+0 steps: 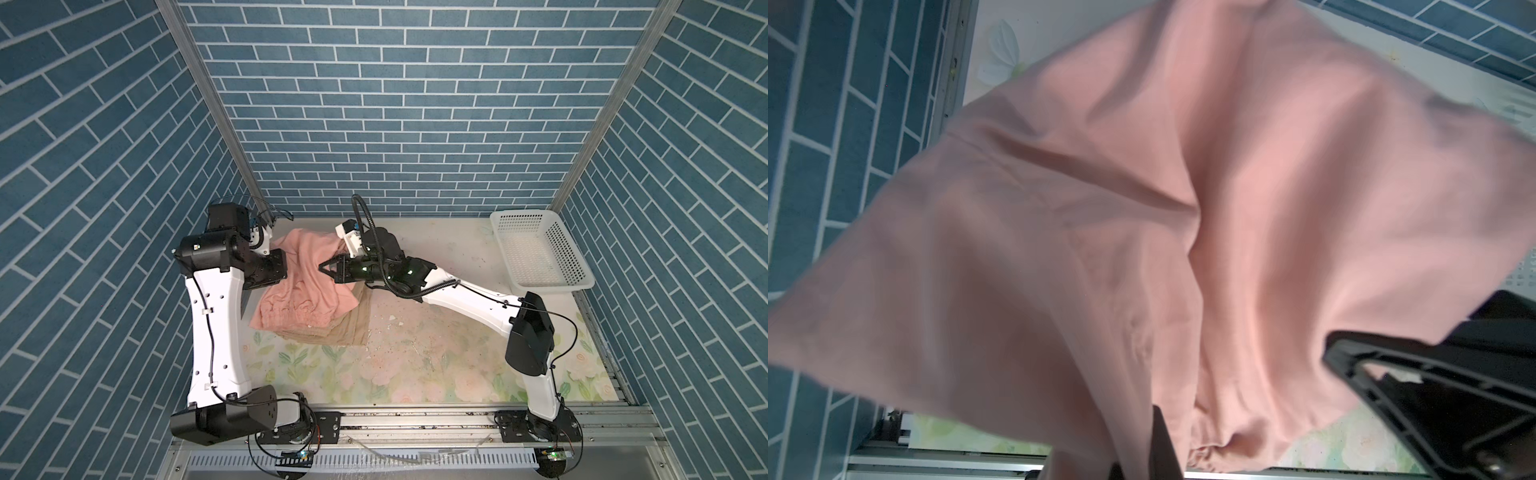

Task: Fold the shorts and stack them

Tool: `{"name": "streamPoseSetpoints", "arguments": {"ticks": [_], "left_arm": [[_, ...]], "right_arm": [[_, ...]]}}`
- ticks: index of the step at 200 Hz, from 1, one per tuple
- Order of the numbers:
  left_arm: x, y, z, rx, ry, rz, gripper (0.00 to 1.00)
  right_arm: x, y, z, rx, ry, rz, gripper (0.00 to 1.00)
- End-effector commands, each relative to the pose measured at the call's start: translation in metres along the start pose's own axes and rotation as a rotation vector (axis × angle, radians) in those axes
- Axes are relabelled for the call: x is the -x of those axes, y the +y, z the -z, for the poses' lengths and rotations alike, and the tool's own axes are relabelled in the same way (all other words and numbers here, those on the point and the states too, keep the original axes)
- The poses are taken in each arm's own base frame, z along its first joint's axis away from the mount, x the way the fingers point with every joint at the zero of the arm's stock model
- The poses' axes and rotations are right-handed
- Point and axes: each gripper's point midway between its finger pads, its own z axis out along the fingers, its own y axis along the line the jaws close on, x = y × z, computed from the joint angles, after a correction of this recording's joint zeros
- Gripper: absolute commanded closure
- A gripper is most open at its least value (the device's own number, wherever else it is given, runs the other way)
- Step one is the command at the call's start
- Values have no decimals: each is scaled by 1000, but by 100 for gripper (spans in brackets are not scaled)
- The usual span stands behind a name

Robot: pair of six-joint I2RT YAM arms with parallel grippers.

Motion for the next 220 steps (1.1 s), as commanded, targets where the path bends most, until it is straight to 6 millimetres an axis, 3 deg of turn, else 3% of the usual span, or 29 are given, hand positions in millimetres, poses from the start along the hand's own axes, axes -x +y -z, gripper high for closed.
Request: {"name": "streamPoseSetpoints", "arguments": {"ticks": [1,44,87,111,125,139,159,178,196,220], "left_arm": [[-2,13,-8,41,57,-2,100],[15,23,-67,-8,82,44,100],[16,28,-114,-43,66,55,93],[-8,41,-130,13,131,89,71],[-29,59,-140,99,189,121,43],[-47,76,-150,149,239,157,32],[-55,94,-152,194,238,199,1],[-45,97,-141,219,185,197,0],[-32,85,-130,162,113,209,0],[-29,75,-108,134,45,231,0]], "right_arm": [[-12,16,-13,92,17,0,100],[-32,-48,-14,9,-85,-66,100],[-66,-149,-2,-139,-169,-52,100],[-74,-170,7,-158,-161,-45,100],[-74,-174,13,-178,-160,-37,100],[-71,-181,20,-216,-157,-32,100],[-65,-187,33,-268,-168,-11,100],[-67,-196,37,-336,-118,26,100],[-74,-208,33,-378,-62,23,100],[-79,-224,35,-435,11,-19,65]]}}
